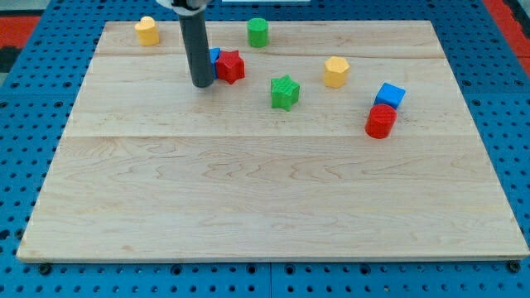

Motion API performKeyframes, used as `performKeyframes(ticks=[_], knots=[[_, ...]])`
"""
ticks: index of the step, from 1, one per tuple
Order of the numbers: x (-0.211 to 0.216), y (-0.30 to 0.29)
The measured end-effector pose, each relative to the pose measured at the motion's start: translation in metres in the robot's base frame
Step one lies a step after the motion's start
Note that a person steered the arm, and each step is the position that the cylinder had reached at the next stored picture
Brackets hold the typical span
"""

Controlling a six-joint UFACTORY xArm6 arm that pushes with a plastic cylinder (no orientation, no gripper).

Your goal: Move red star to the right of green circle

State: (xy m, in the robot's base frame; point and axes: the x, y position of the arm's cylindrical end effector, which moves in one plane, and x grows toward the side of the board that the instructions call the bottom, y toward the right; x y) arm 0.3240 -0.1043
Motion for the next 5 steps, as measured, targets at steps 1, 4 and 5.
performKeyframes(ticks=[1,4,5], knots=[[0.002,0.055],[-0.021,0.043],[-0.045,0.060]])
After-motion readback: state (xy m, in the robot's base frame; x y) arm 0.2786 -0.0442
